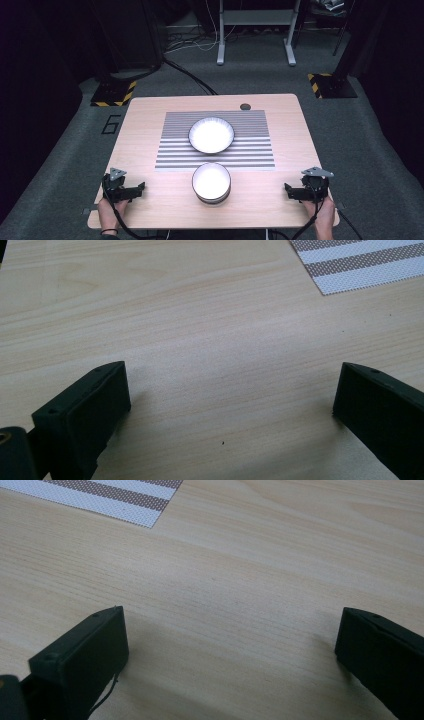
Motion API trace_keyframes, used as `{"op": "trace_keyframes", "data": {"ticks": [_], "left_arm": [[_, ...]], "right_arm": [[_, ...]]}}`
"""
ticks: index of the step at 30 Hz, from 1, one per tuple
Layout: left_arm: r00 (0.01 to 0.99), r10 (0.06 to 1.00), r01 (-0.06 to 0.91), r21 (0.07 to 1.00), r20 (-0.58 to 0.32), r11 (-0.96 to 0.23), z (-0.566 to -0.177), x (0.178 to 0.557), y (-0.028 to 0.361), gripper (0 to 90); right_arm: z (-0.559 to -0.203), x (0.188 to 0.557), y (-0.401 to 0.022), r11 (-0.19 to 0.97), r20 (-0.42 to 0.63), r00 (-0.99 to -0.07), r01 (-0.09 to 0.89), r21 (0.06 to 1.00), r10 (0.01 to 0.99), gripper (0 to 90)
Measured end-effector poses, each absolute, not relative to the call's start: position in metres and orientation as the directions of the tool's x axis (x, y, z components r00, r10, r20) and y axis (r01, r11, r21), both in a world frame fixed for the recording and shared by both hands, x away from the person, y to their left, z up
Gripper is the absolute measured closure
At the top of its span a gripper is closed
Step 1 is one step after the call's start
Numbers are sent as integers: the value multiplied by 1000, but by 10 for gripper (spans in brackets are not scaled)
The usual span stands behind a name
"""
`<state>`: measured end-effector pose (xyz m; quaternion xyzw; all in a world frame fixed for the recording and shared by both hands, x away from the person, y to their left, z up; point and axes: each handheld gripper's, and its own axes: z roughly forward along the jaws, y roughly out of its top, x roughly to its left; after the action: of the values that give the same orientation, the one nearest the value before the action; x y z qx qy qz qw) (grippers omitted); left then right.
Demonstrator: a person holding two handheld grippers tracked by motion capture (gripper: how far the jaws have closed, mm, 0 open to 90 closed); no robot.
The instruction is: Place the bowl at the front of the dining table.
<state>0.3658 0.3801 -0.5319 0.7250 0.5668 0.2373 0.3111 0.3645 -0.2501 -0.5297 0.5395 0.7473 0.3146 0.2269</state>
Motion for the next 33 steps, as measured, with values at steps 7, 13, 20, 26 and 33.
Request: {"op": "trace_keyframes", "data": {"ticks": [7,13,20,26,33], "left_arm": [[237,971,678,718,-10,-158,-532,366,380,10],[227,974,680,717,-8,-153,-532,365,379,0],[227,974,687,710,-10,-153,-531,364,379,0],[249,968,679,718,-28,-154,-529,362,376,0],[279,960,656,736,-33,-166,-520,358,368,0]], "right_arm": [[-530,364,-250,209,-3,-296,668,715,955,0],[-529,364,-250,208,-5,-292,669,714,956,0],[-527,363,-249,225,-19,-305,657,719,952,0],[-524,360,-253,170,43,-296,656,735,954,0],[-517,356,-245,185,42,-318,649,738,947,0]]}}
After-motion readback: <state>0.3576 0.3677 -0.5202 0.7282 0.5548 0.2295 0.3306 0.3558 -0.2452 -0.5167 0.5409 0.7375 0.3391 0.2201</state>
